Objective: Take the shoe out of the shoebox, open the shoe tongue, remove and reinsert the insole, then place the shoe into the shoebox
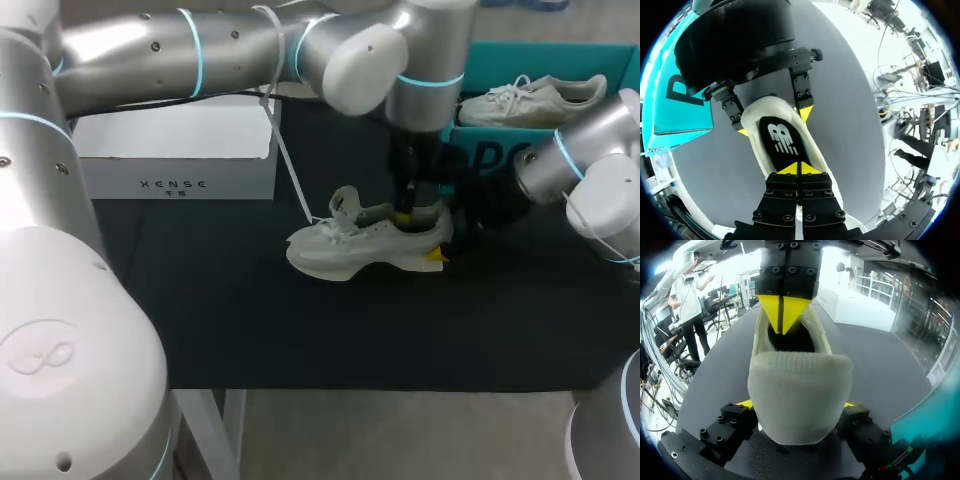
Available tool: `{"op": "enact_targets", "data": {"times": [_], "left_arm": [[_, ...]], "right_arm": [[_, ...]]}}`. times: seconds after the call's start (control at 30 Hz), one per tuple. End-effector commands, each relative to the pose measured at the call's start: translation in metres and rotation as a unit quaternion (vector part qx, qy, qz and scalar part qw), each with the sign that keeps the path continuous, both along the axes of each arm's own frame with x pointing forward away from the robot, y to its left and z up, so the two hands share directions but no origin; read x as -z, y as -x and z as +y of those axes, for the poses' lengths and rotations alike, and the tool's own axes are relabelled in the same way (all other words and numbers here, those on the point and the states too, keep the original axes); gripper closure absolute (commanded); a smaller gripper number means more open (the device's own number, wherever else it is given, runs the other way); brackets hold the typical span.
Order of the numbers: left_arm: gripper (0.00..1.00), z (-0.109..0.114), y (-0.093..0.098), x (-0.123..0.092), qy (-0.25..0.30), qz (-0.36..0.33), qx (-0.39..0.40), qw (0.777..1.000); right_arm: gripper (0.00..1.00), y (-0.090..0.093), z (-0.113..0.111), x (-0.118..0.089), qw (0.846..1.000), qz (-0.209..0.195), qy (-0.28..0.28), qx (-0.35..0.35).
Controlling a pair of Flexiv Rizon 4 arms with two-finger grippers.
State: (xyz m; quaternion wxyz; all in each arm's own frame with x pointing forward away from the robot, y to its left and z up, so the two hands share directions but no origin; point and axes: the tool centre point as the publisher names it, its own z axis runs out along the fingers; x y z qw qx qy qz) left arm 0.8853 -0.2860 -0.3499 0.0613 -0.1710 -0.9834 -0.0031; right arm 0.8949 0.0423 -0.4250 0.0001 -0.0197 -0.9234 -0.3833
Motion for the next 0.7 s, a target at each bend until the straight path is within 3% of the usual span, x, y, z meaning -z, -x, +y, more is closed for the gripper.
{"op": "enact_targets", "data": {"times": [0.03,0.33,0.47,0.7], "left_arm": [[1.0,0.005,-0.004,0.0,0.006,0.003,0.001,1.0],[1.0,0.005,-0.004,0.0,0.006,0.003,0.001,1.0],[1.0,0.006,0.007,0.007,0.032,-0.032,-0.027,0.999],[1.0,0.008,0.015,0.014,0.024,-0.064,-0.049,0.996]], "right_arm": [[1.0,-0.001,0.002,0.01,1.0,0.0,0.002,0.0],[1.0,-0.001,0.002,0.01,1.0,0.0,0.002,0.0],[1.0,-0.001,0.002,0.01,1.0,0.0,0.002,0.0],[1.0,-0.001,0.002,0.01,1.0,0.0,0.002,0.0]]}}
